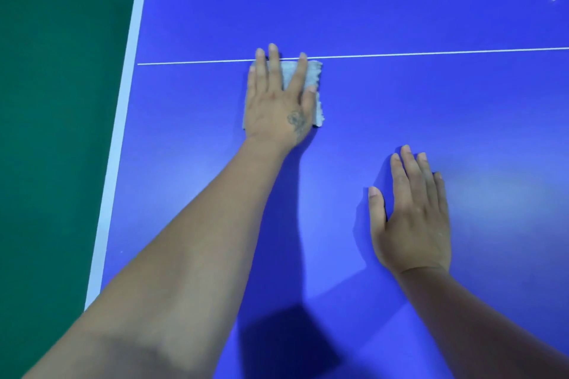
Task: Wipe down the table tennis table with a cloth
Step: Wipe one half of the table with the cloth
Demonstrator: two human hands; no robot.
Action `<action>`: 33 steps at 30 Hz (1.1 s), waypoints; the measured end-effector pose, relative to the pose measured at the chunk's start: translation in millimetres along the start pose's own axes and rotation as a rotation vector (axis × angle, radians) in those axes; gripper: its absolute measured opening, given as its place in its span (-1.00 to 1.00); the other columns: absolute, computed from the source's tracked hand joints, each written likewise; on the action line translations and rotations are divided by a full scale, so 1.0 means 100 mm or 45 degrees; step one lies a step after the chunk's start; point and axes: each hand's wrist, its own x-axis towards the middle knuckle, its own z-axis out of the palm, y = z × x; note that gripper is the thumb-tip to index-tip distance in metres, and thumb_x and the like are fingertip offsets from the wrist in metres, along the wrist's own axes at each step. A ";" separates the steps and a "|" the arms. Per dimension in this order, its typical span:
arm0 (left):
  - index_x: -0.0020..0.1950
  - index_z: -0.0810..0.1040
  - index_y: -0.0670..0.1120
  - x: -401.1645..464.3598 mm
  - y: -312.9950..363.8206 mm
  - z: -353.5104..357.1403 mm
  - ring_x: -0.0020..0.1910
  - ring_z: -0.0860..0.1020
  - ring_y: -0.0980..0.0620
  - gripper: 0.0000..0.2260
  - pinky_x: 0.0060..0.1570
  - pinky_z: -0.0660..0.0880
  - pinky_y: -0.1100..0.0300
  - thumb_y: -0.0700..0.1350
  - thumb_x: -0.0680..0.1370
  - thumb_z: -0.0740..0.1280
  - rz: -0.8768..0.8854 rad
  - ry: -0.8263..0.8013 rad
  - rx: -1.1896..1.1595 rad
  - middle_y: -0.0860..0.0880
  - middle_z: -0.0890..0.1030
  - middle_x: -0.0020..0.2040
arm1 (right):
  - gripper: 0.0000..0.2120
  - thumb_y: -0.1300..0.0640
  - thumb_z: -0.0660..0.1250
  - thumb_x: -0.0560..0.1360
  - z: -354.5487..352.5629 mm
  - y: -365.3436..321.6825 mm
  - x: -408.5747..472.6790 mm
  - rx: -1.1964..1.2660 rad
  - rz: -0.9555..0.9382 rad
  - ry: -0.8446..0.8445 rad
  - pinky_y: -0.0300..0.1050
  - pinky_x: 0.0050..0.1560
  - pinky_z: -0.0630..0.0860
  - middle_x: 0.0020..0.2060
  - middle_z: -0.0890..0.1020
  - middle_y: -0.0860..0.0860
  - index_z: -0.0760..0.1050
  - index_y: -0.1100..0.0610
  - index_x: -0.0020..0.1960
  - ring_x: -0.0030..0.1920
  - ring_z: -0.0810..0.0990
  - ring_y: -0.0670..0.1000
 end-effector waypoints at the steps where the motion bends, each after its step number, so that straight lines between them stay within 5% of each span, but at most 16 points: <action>1: 0.76 0.09 0.11 0.00 -0.16 -0.02 0.74 -0.12 -0.26 -0.43 0.70 -0.14 -0.16 0.22 0.74 -0.05 -0.047 0.021 0.008 -0.23 -0.03 0.76 | -0.39 -0.06 0.15 0.69 0.00 0.00 0.00 0.003 0.001 0.001 0.20 0.68 0.07 0.68 0.23 0.05 0.26 0.21 0.66 0.71 0.11 0.11; 8: 0.76 0.14 0.01 -0.80 -1.12 -0.14 0.72 0.01 -0.35 -0.46 0.67 0.01 -0.27 0.16 0.79 -0.05 -0.306 0.167 0.101 -0.32 0.08 0.72 | -0.40 -0.08 0.12 0.72 0.02 0.02 -0.01 0.000 -0.019 0.015 0.22 0.68 0.08 0.68 0.25 0.08 0.26 0.22 0.66 0.71 0.11 0.12; 15: 0.77 0.11 0.00 -1.71 -0.56 -0.05 0.74 -0.07 -0.29 -0.46 0.70 -0.02 -0.20 0.10 0.78 -0.05 -0.156 0.059 0.106 -0.26 0.04 0.74 | -0.38 -0.08 0.13 0.70 0.01 0.01 0.00 0.006 -0.010 0.002 0.22 0.68 0.07 0.68 0.24 0.08 0.26 0.23 0.65 0.71 0.11 0.12; 23: 0.74 0.21 0.06 -0.54 -0.40 -0.08 0.73 0.05 -0.25 -0.47 0.70 0.00 -0.15 0.12 0.77 -0.11 0.088 0.104 0.046 -0.23 0.15 0.73 | -0.36 -0.11 0.08 0.69 0.00 0.00 0.00 -0.001 0.022 -0.053 0.15 0.70 -0.02 0.70 0.18 0.02 0.21 0.18 0.68 0.72 0.05 0.08; 28: 0.77 0.05 0.13 0.02 -1.03 -0.26 0.74 -0.09 -0.24 -0.46 0.70 -0.10 -0.17 0.15 0.76 -0.09 -0.158 -0.012 0.028 -0.19 0.00 0.76 | -0.36 -0.12 0.07 0.69 0.00 -0.02 -0.01 -0.012 0.011 -0.049 0.17 0.70 0.00 0.70 0.17 0.01 0.19 0.17 0.69 0.72 0.03 0.07; 33: 0.77 0.05 0.09 -0.77 -1.62 -0.32 0.73 -0.09 -0.27 -0.47 0.69 -0.10 -0.21 0.10 0.77 -0.11 -0.400 0.059 0.037 -0.24 0.00 0.75 | -0.36 -0.11 0.07 0.71 -0.01 -0.02 -0.02 -0.010 -0.013 -0.037 0.16 0.70 -0.01 0.71 0.16 0.04 0.19 0.19 0.69 0.72 0.04 0.09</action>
